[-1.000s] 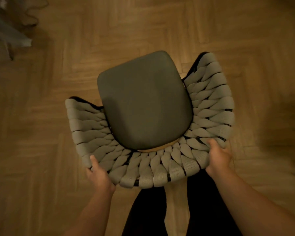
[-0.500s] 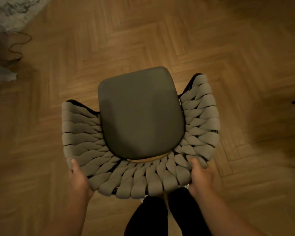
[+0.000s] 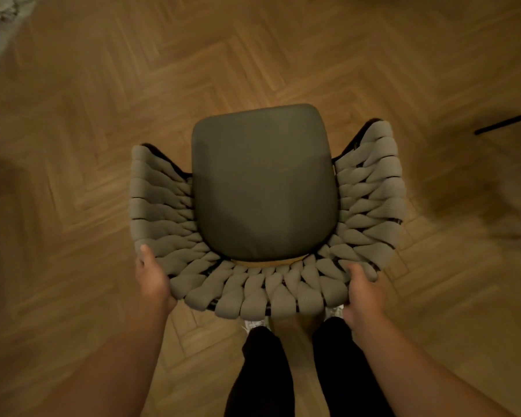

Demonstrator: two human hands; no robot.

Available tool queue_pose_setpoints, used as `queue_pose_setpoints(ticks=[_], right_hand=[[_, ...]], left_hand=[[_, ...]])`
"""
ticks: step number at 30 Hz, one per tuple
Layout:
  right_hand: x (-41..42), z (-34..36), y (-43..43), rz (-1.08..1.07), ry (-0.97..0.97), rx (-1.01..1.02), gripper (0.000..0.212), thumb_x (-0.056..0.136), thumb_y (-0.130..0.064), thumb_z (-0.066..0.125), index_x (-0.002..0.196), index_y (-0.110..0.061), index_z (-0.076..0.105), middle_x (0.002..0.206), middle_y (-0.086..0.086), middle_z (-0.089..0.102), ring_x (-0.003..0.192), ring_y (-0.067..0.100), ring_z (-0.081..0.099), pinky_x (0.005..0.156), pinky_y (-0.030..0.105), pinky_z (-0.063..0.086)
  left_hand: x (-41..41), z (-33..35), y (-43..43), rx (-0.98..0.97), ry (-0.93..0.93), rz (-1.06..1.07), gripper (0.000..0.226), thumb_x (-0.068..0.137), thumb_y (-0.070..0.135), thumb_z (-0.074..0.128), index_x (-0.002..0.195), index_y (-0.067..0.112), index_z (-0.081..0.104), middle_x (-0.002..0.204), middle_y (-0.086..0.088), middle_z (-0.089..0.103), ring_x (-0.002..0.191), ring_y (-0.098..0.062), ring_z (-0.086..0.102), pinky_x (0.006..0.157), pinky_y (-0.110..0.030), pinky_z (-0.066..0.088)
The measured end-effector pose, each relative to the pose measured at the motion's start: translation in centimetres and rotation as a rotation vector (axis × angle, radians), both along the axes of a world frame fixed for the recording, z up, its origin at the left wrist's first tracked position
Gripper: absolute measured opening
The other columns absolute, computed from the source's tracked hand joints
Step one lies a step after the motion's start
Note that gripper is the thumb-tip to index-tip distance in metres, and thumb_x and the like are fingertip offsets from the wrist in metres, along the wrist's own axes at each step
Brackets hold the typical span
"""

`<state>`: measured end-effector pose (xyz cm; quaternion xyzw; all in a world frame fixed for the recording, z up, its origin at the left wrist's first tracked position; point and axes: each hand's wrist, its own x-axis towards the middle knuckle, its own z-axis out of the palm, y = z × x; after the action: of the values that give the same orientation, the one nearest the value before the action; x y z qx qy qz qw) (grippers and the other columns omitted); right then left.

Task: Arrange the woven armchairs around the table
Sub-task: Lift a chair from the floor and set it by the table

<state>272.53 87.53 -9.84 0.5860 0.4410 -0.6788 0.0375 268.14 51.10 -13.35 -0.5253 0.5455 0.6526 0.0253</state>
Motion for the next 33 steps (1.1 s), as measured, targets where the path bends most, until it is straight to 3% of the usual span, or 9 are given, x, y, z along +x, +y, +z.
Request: queue_pose_setpoints(ticks=[4, 9, 11, 13, 15, 18, 21, 25, 33], right_hand=[[-0.7, -0.4, -0.2, -0.078, 0.016, 0.019, 0.039, 0.085, -0.015, 0.074, 0.123, -0.012, 0.064, 0.112, 0.011, 0.07, 0.103, 0.032, 0.069, 0.095, 0.055, 0.056], [-1.6, -1.0, -0.2, -0.153, -0.025, -0.004, 0.048, 0.08, -0.021, 0.079, 0.125, -0.011, 0.064, 0.114, 0.013, 0.071, 0.099, 0.033, 0.071, 0.091, 0.056, 0.057], [-1.9, -1.3, 0.1, -0.203, 0.019, -0.099, 0.07, 0.063, -0.034, 0.092, 0.125, -0.014, 0.065, 0.115, 0.013, 0.072, 0.099, 0.034, 0.072, 0.089, 0.058, 0.056], [-1.8, -2.6, 0.6, -0.236, 0.035, -0.195, 0.108, 0.025, -0.048, 0.098, 0.126, -0.021, 0.068, 0.118, 0.011, 0.074, 0.103, 0.036, 0.072, 0.09, 0.062, 0.054], [-1.6, -3.9, 1.3, -0.274, 0.078, -0.253, 0.12, 0.01, -0.048, 0.095, 0.125, -0.024, 0.07, 0.119, 0.01, 0.074, 0.108, 0.037, 0.07, 0.094, 0.062, 0.052], [-1.8, -4.0, 1.6, -0.263, 0.109, -0.287, 0.115, 0.015, -0.046, 0.095, 0.124, -0.023, 0.071, 0.12, 0.012, 0.073, 0.11, 0.04, 0.069, 0.095, 0.067, 0.048], [-2.5, -3.5, 1.6, -0.254, 0.146, -0.289, 0.103, 0.026, -0.04, 0.094, 0.124, -0.019, 0.071, 0.12, 0.014, 0.073, 0.11, 0.04, 0.069, 0.096, 0.066, 0.048], [-4.6, -3.3, 2.8, -0.277, 0.163, -0.229, 0.055, 0.07, -0.027, 0.074, 0.124, -0.019, 0.07, 0.123, 0.014, 0.072, 0.108, 0.04, 0.07, 0.093, 0.065, 0.051], [-9.3, -4.2, 8.8, -0.327, 0.17, -0.17, 0.061, 0.07, -0.028, 0.07, 0.131, -0.022, 0.064, 0.121, 0.014, 0.072, 0.102, 0.039, 0.072, 0.082, 0.062, 0.056]], left_hand=[[-3.5, 2.2, 1.4, -0.014, 0.035, -0.064, 0.066, 0.092, 0.071, 0.041, 0.145, 0.033, 0.049, 0.133, -0.003, 0.064, 0.113, -0.027, 0.067, 0.089, -0.057, 0.058], [-6.7, 1.1, 0.7, 0.074, 0.042, -0.114, 0.079, 0.078, 0.082, 0.05, 0.138, 0.03, 0.058, 0.13, -0.004, 0.069, 0.118, -0.031, 0.067, 0.087, -0.054, 0.059], [-6.8, 2.5, 2.2, 0.132, 0.073, -0.105, 0.071, 0.087, 0.076, 0.046, 0.133, 0.025, 0.063, 0.125, -0.005, 0.072, 0.115, -0.03, 0.068, 0.09, -0.052, 0.058], [-6.2, 3.1, 3.7, 0.204, 0.107, -0.063, 0.065, 0.093, 0.072, 0.041, 0.128, 0.024, 0.065, 0.12, -0.006, 0.073, 0.109, -0.029, 0.07, 0.091, -0.049, 0.056], [-5.4, 3.3, 4.9, 0.26, 0.099, -0.046, 0.066, 0.093, 0.074, 0.038, 0.127, 0.024, 0.063, 0.12, -0.007, 0.071, 0.108, -0.029, 0.068, 0.095, -0.05, 0.054], [-5.6, 3.2, 5.5, 0.266, 0.048, -0.007, 0.063, 0.092, 0.076, 0.038, 0.118, 0.026, 0.066, 0.118, -0.009, 0.07, 0.107, -0.032, 0.067, 0.099, -0.054, 0.052], [-6.8, 2.9, 5.6, 0.272, 0.056, -0.006, 0.068, 0.093, 0.074, 0.037, 0.13, 0.023, 0.063, 0.122, -0.01, 0.069, 0.11, -0.033, 0.067, 0.101, -0.057, 0.05], [-9.1, 3.3, 7.2, 0.275, 0.081, -0.012, 0.068, 0.095, 0.071, 0.037, 0.137, 0.021, 0.056, 0.124, -0.009, 0.066, 0.113, -0.033, 0.064, 0.103, -0.056, 0.049], [-14.3, 2.3, 12.5, 0.288, 0.068, -0.058, 0.077, 0.088, 0.078, 0.04, 0.14, 0.023, 0.057, 0.13, -0.009, 0.066, 0.115, -0.035, 0.066, 0.1, -0.06, 0.051]])
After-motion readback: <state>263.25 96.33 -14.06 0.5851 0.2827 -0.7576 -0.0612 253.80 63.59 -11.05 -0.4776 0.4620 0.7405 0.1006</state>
